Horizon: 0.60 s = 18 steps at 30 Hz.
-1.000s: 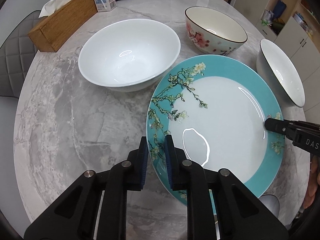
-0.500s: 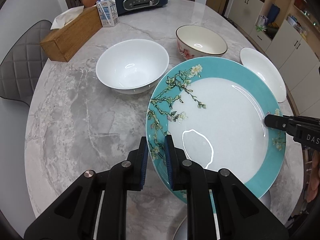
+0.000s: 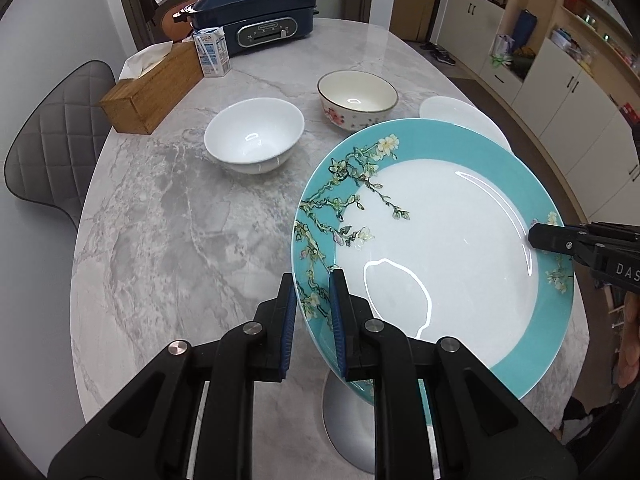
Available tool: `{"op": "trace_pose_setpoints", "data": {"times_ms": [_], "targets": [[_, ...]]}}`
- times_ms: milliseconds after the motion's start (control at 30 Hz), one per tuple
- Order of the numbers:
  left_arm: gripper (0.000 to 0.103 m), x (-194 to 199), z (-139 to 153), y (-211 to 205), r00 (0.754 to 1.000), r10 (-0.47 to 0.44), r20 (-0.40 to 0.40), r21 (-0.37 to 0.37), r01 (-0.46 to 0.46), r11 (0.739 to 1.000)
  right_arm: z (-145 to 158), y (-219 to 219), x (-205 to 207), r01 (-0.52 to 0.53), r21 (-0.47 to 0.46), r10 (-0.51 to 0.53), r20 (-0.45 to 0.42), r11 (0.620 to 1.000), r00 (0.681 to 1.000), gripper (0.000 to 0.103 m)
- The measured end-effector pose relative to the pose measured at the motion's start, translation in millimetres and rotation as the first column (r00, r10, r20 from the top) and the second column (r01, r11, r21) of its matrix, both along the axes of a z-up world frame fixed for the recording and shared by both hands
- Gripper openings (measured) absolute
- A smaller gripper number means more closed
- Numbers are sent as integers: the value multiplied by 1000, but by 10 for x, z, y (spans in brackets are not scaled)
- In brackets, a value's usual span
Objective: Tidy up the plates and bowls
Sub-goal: 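Lift the deep teal plate with both tools and carry it over the stack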
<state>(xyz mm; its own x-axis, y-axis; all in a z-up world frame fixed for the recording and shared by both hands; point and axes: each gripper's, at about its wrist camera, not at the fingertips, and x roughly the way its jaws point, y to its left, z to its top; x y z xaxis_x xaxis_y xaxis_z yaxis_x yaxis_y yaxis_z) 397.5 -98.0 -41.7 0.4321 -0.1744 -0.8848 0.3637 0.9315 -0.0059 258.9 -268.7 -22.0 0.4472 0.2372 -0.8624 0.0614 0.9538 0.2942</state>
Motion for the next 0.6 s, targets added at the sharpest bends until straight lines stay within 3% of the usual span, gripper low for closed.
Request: {"op": "trace_pose_setpoints", "data": {"times_ms": [367,600], "targets": [[15,-695,-145,172,1000,2,-3,-25,-2,1000,-113,170,-573,-31,-33,32,28,999,999,14],[15,-979,-417,311,999,10,-34,-49,-11,999,-298,291,-872,-43,-55,45,39,998,998,14]]}}
